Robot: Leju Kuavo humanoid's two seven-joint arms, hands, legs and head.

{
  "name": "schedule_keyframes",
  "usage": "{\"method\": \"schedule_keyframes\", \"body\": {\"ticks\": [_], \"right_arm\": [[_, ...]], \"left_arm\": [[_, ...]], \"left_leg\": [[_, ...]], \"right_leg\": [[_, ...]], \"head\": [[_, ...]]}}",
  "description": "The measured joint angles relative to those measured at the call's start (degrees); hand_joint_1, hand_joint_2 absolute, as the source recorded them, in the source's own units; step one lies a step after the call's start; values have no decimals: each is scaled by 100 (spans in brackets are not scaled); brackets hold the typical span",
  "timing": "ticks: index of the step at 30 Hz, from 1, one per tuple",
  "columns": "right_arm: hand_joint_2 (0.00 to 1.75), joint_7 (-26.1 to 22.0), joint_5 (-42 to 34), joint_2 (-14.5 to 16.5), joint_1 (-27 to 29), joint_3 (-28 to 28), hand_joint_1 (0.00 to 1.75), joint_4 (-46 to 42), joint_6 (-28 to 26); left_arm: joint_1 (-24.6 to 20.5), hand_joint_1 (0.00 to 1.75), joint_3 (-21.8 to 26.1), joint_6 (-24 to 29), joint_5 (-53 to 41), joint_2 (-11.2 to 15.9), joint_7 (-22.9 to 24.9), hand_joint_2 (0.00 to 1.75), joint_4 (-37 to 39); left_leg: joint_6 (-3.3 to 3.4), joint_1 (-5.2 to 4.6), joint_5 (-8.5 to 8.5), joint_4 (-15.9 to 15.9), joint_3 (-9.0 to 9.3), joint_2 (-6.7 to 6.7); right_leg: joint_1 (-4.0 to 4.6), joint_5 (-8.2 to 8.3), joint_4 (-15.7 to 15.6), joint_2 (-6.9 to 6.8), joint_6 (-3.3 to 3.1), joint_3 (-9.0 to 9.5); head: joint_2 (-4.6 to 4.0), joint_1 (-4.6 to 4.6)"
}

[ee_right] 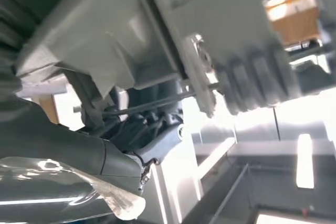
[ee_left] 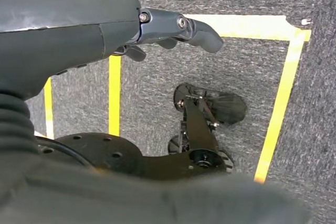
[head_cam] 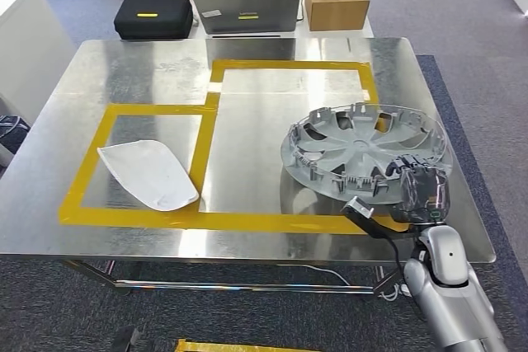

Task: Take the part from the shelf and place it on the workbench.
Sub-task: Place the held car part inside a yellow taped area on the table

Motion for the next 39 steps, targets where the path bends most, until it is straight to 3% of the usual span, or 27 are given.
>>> {"method": "schedule_keyframes", "body": {"ticks": [1,3,9,11,15,19,24,29,31,33,35,39], "right_arm": [[0,-36,-153,-9,-57,2,0,64,146],[0,-42,-564,-14,-204,12,0,172,696],[0,314,-2383,-56,-962,231,0,267,3235],[0,432,-2752,-103,-1205,337,0,266,3536],[0,493,-2901,-159,-1462,494,0,266,3599],[175,576,-3135,-180,-1543,569,0,266,3711],[175,761,-4649,-213,-2076,895,0,258,4568],[175,949,-5562,-388,-2730,1465,0,-23,4683],[175,1027,-5411,-465,-2975,1746,0,-171,4496],[175,1041,-4697,-546,-3120,2023,0,-340,3958],[175,1097,-3401,-616,-3103,2292,0,-544,3192],[175,1474,30,-734,-2741,2671,0,-993,1933]], "left_arm": [[-1,0,7,-10,-1,12,16,0,0],[-3,0,26,-50,-7,43,49,0,0],[85,0,119,-176,-54,140,-45,0,0],[129,0,139,-197,-64,169,-91,0,0],[185,0,156,-204,-80,196,-117,0,0],[188,0,174,-206,-103,199,-128,0,0],[169,0,315,-162,42,268,54,0,2],[221,0,517,-14,214,445,297,0,23],[224,0,585,44,250,505,412,0,39],[225,0,614,-43,246,548,376,0,42],[229,0,620,-124,206,560,301,0,43],[235,0,617,-216,66,535,174,0,44]], "left_leg": [[0,0,0,0,0,0],[0,0,0,0,0,1],[0,1,3,0,3,18],[1,1,3,0,3,19],[3,1,5,2,-1,13],[4,-1,4,4,-5,13],[4,0,5,7,-12,23],[3,2,11,9,-14,20],[2,2,11,9,-14,22],[2,2,10,10,-13,23],[2,1,10,10,-13,22],[6,0,3,13,-14,23]], "right_leg": [[0,1,0,2,-1,0],[0,4,0,5,-1,-1],[1,12,2,26,-5,-6],[1,12,2,24,-5,-6],[1,11,1,4,-5,-4],[1,12,1,10,-4,-4],[0,20,2,29,0,-16],[2,22,3,18,0,-16],[2,22,3,24,0,-19],[3,21,3,22,0,-17],[3,20,3,18,0,-15],[3,19,2,22,0,-14]], "head": [[0,-1],[-1,-2],[0,-1],[-1,-2],[0,1],[0,-1],[-1,-2],[1,-1],[0,-2],[-1,-1],[0,-1],[-1,1]]}}
